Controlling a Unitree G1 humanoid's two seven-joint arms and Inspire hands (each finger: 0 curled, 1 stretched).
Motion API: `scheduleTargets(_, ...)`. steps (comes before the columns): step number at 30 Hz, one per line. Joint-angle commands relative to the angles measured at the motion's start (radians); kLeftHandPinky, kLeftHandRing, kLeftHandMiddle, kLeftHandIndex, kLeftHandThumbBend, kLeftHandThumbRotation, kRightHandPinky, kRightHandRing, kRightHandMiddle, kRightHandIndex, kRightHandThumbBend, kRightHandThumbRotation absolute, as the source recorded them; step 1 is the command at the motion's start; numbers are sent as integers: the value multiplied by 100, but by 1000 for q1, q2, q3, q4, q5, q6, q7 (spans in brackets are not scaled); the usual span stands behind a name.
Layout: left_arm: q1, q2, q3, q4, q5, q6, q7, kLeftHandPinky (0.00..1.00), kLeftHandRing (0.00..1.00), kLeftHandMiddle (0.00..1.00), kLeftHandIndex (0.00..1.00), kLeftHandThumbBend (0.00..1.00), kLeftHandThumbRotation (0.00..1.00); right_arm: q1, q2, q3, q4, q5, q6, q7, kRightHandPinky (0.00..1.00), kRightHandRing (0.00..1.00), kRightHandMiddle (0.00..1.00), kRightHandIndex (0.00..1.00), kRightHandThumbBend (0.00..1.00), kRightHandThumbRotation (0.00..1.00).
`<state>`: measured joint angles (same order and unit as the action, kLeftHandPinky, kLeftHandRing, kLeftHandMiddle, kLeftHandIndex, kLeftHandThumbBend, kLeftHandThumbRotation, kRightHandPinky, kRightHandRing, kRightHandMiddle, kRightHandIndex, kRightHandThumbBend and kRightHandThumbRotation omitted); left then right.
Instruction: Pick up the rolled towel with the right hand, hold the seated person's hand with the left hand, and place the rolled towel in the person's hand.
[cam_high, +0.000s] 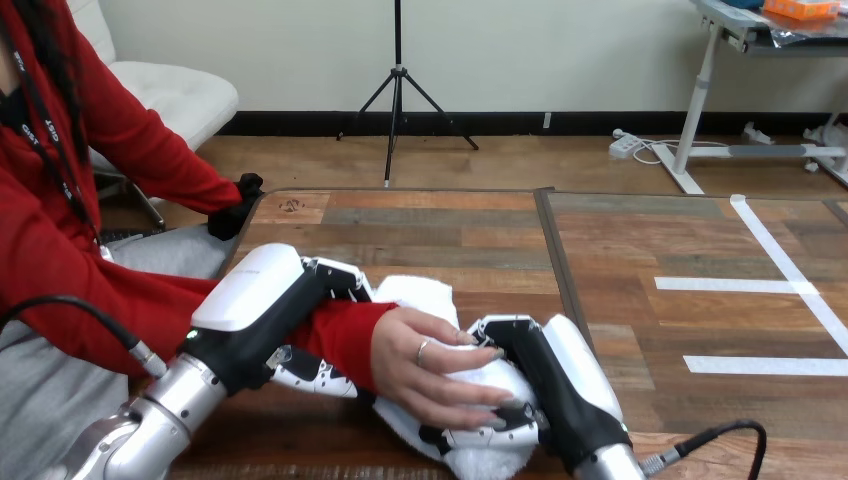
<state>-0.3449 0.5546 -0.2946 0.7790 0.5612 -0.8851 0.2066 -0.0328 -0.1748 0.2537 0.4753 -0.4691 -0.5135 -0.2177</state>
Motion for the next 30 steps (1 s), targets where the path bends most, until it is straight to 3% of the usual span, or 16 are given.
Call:
scheduleTargets(1,-96,-54,22,-99,-30,-46,8,33,36,42,45,81,9,-19,-26,-56,-381,55,-41,38,3,7,11,10,62,0)
scheduleTargets(14,-109,-56,20,-75,-30,-64,12,33,36,42,45,81,8,63,-30,-44,-539,60,-16,86,3,7,11,10,66,0)
scheduleTargets(30,-118,-55,15,-66,-24,-63,10,33,36,42,46,82,7,122,-17,-30,-618,52,-16,111,4,7,11,10,66,0)
